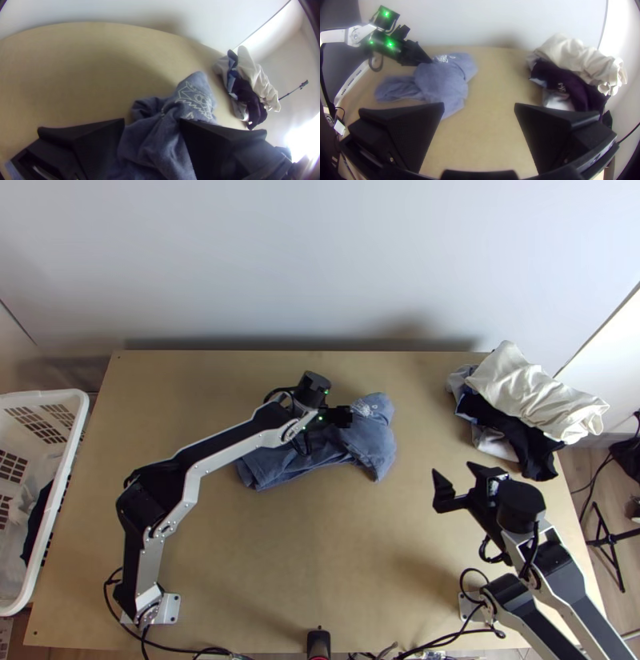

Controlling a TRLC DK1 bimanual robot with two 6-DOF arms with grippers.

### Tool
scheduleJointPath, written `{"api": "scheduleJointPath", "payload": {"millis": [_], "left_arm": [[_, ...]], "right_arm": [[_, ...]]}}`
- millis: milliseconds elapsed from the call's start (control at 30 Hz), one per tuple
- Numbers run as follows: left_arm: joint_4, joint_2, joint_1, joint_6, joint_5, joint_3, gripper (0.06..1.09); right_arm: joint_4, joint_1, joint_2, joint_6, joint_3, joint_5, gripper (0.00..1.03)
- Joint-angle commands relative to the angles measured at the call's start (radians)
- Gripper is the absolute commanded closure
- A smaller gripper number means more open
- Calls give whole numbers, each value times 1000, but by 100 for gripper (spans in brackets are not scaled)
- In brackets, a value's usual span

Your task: Fold the t-shirt

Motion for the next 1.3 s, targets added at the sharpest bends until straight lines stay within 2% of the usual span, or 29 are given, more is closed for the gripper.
{"api": "scheduleJointPath", "payload": {"millis": [0,233,533,733,800,967,1100,1267], "left_arm": [[-49,7,90,43,-11,6,24],[-89,53,220,69,-94,26,24],[-267,-34,259,74,-97,19,24],[-328,-113,245,89,-97,-3,22],[-337,-128,245,103,-97,-12,19],[-351,-163,255,121,-99,-61,19],[-351,-180,266,121,-106,-106,19],[-351,-212,282,127,-111,-133,19]], "right_arm": [[9,33,47,42,3,-59,5],[12,68,79,30,21,-59,5],[38,103,162,67,-16,-78,5],[136,132,295,98,-14,-95,5],[171,168,351,125,-13,-96,5],[231,272,506,171,-3,-99,5],[300,317,596,179,6,-98,5],[392,315,730,177,41,-96,5]]}}
